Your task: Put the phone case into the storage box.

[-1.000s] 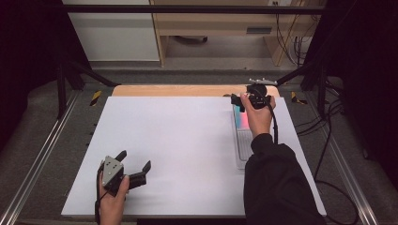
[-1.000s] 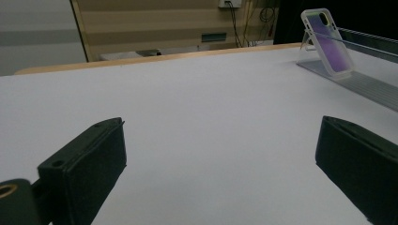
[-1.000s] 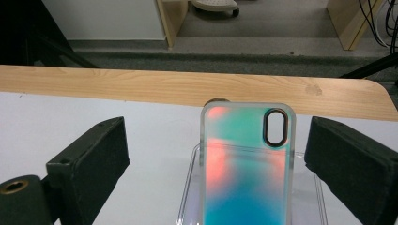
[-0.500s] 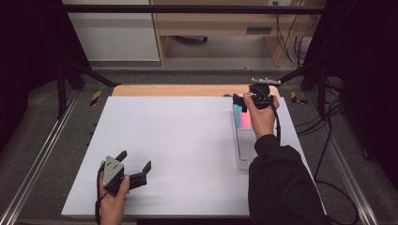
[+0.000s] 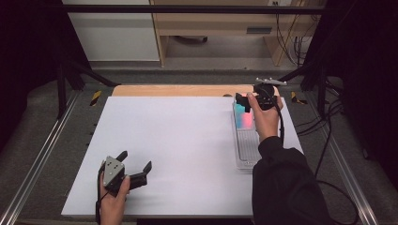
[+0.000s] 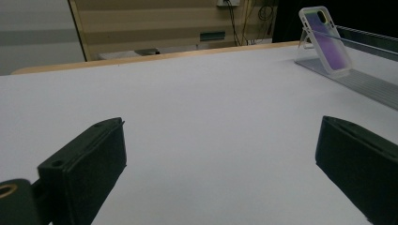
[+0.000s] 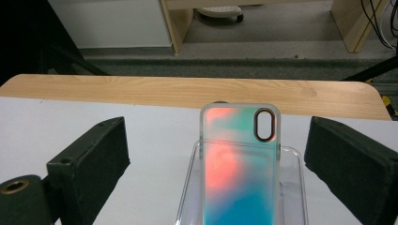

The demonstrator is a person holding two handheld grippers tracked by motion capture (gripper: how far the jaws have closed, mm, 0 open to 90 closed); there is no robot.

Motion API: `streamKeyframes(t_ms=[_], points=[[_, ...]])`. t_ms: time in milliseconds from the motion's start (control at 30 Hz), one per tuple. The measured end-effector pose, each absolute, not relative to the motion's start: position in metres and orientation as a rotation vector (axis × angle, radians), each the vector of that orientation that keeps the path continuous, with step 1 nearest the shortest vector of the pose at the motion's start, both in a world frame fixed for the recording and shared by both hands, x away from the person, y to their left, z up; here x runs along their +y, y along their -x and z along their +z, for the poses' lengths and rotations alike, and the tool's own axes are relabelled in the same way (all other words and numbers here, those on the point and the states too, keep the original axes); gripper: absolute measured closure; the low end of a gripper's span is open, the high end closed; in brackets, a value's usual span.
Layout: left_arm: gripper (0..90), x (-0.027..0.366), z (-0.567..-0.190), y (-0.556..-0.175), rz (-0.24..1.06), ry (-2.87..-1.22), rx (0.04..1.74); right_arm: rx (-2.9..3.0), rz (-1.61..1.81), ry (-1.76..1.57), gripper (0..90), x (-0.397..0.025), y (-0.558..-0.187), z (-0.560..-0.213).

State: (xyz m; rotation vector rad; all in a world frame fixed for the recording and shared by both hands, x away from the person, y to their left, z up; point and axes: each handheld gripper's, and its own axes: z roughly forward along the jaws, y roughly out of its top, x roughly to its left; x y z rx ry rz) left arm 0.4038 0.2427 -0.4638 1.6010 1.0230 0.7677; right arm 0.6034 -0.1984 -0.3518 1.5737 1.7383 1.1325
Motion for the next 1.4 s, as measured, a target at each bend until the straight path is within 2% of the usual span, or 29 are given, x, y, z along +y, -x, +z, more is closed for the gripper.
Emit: streamKeyframes(t_ms=[733, 1400], points=[[2.1, 0.255, -0.462, -0.403, 0.766, -1.568, 1.031, 1.617, 1.353, -1.318, 8.3, -0.186, -0.568, -0.337], [1.9, 0.303, -0.456, -0.389, 0.83, -1.509, 1.074, 1.705, 1.458, -1.154, 3.1, -0.175, -0.534, -0.347]])
